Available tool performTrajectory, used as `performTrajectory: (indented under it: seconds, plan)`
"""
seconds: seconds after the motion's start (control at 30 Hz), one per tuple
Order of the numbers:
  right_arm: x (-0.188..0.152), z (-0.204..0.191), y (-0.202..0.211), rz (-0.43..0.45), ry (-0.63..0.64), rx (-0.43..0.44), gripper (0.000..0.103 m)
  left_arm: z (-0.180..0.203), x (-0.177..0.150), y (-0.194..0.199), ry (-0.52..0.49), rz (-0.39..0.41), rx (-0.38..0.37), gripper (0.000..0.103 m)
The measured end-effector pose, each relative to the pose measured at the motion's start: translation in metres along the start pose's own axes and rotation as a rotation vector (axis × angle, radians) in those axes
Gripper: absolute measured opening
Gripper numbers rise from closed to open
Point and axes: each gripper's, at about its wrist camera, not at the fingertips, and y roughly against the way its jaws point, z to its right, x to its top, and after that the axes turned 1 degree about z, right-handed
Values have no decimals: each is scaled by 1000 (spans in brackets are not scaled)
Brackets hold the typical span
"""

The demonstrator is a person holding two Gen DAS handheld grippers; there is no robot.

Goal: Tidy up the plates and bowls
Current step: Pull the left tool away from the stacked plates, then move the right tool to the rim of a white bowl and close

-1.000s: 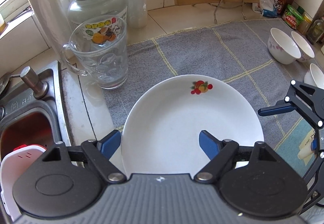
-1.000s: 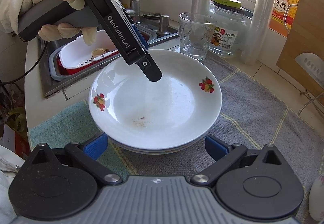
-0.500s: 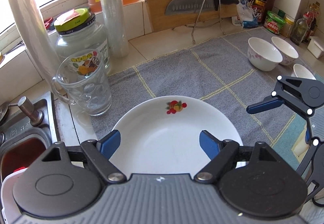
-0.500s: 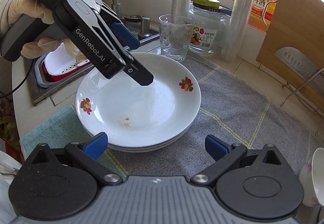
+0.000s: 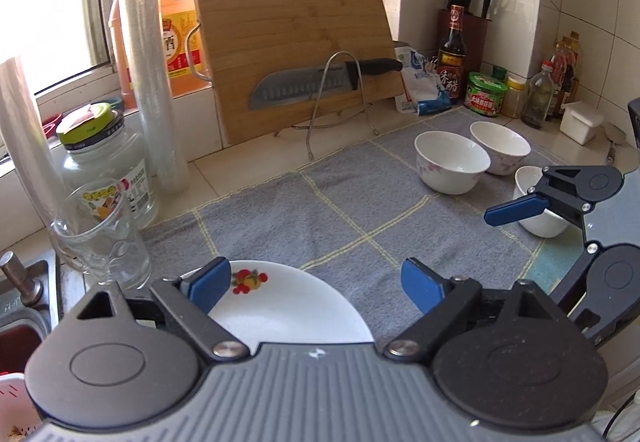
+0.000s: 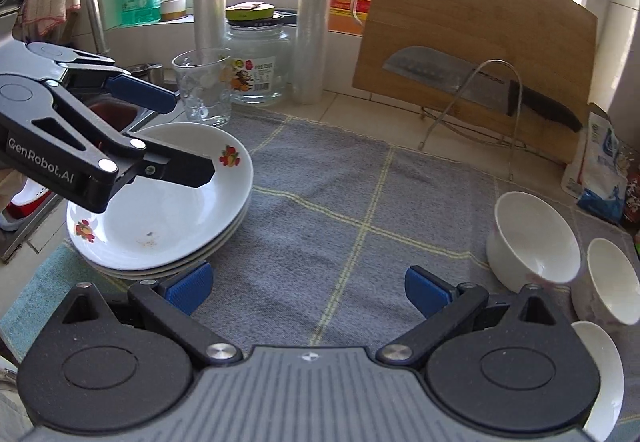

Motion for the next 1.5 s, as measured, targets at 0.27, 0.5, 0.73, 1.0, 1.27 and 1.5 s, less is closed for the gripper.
performTrajectory:
  seconds: [0.27, 0.5, 0.73, 1.0, 1.27, 1.5]
  plan:
    - [-29, 71, 32, 16, -45, -92, 103, 63, 6, -30, -22, -19, -20, 93]
    - [-57, 133, 56, 23, -62, -119, 103, 133, 14, -57, -69, -23, -72, 93]
    - [-79, 180, 60, 9, -108, -98, 103, 200, 10, -92, -163, -30, -108, 93]
    - [-87, 214, 51, 10, -176, -6, 103, 246, 6, -122, -240, -11, -106, 92]
    - [-89, 230, 35, -15, -218, 68, 90, 262, 5, -135, -263, -8, -130, 85]
    - [-90, 241, 29, -44, -255, 125, 80, 266, 2, -136, -273, 8, -139, 82]
